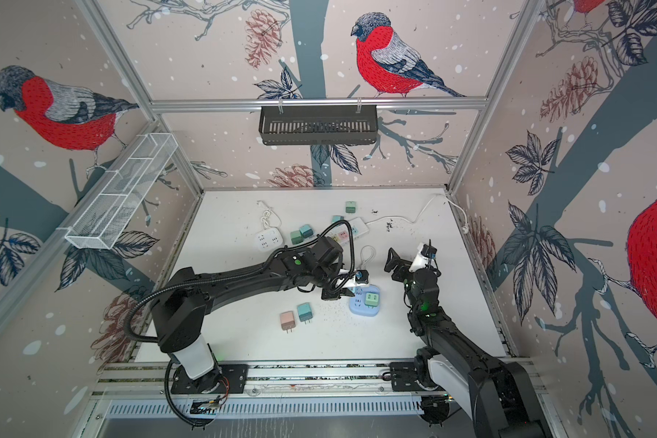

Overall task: Insert the plug
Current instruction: 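Carry the teal plug with the left gripper over the blue square socket, then lower the teal plug into the blue socket beside the mint adapter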

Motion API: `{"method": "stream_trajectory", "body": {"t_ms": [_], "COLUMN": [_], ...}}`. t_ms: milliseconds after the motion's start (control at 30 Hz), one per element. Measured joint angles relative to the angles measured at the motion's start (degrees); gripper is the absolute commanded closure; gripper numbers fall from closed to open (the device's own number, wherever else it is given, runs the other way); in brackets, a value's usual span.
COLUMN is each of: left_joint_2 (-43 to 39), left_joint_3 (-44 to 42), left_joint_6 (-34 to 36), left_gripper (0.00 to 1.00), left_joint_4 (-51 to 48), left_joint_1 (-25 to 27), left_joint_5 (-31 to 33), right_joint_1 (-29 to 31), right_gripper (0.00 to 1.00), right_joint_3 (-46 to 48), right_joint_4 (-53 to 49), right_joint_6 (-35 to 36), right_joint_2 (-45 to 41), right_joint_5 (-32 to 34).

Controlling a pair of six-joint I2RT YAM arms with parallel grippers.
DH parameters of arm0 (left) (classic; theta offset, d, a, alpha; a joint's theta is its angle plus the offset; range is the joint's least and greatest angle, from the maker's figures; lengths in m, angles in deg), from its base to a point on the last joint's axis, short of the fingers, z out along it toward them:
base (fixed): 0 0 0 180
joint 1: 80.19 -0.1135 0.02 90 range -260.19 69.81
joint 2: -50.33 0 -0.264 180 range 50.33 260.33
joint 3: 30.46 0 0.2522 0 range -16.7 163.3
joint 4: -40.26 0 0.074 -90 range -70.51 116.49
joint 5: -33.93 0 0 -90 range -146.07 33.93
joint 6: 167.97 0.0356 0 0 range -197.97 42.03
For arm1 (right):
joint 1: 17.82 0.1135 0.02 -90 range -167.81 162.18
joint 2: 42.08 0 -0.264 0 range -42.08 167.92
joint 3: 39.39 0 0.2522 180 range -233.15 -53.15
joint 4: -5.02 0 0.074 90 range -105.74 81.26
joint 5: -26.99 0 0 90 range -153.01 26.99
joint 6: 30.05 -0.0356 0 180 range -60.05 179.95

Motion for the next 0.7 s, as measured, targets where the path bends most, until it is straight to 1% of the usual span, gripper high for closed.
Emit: {"method": "stream_trajectory", "body": {"t_ms": [100,200,567,700], "left_joint_2": [2.47,3.82,6.03,6.08], "left_joint_3": [2.21,3.48,4.63,4.63], "left_joint_6": [-0.02,-0.02,1.53,2.29], "left_gripper": [1.00,1.00,1.00,1.00], "left_joint_4": [-1.14,-1.77,-2.54,-2.40], "left_joint_1": [0.13,0.83,1.81,1.84], "left_joint_5": [0.26,0.63,0.81,-0.39], "right_joint_1": [2.29,2.91,3.02,2.99], "right_gripper": [0.00,0.00,0.00,0.00], "right_joint_3": [-1.62,-1.77,-1.49,-0.76], "right_joint_4": [-1.20,-1.92,-2.82,-3.21], "right_joint_6": [1.46,2.54,2.71,2.58], "right_joint_2": [1.66,1.57,1.22,-0.31], "right_joint_5": [1.20,2.75,5.86,7.39]}}
